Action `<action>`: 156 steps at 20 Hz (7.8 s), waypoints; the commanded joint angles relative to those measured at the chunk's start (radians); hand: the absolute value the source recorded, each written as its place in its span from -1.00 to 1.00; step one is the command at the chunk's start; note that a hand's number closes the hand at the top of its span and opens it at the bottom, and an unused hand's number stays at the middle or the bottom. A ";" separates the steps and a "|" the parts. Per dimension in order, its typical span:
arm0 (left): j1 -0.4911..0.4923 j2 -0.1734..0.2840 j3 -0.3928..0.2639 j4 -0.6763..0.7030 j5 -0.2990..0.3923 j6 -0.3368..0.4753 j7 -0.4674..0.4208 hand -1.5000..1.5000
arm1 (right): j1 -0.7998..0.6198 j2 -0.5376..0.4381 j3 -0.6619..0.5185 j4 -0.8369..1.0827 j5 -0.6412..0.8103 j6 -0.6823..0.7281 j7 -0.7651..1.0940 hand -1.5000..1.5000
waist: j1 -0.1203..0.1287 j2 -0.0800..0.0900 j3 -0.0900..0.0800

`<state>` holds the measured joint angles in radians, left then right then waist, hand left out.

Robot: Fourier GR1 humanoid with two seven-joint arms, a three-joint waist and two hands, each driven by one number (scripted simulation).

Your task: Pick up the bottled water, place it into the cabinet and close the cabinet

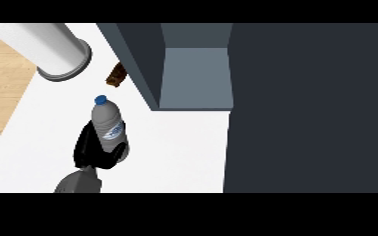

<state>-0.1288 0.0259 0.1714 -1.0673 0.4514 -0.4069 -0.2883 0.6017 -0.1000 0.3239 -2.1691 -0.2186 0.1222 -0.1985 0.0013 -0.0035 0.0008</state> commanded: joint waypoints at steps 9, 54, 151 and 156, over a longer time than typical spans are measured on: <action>-0.090 -0.026 -0.306 -0.278 0.036 0.419 0.079 1.00 | -0.021 0.027 0.085 0.004 0.054 -0.051 0.021 -1.00 | -0.009 0.002 -0.001; -1.011 -0.014 -0.346 0.900 -0.152 0.991 -0.216 1.00 | -0.124 -0.003 0.037 0.061 -0.027 -0.034 0.033 -1.00 | -0.058 0.029 -0.001; 0.731 0.442 -0.430 -1.236 0.156 0.554 -0.177 -1.00 | -0.215 -0.055 0.549 -0.088 0.418 -0.002 0.299 1.00 | 0.040 0.001 -0.004; 0.830 0.480 -0.353 -1.273 0.227 0.471 -0.193 -1.00 | -0.262 0.016 0.575 -0.068 0.410 -0.012 0.400 1.00 | 0.044 0.000 -0.004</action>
<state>0.6529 0.4803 -0.2507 -2.3119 0.5975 0.1181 -0.4753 0.3955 -0.2017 0.7113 -2.2339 0.1985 0.1032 0.1264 0.0414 0.0080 0.0022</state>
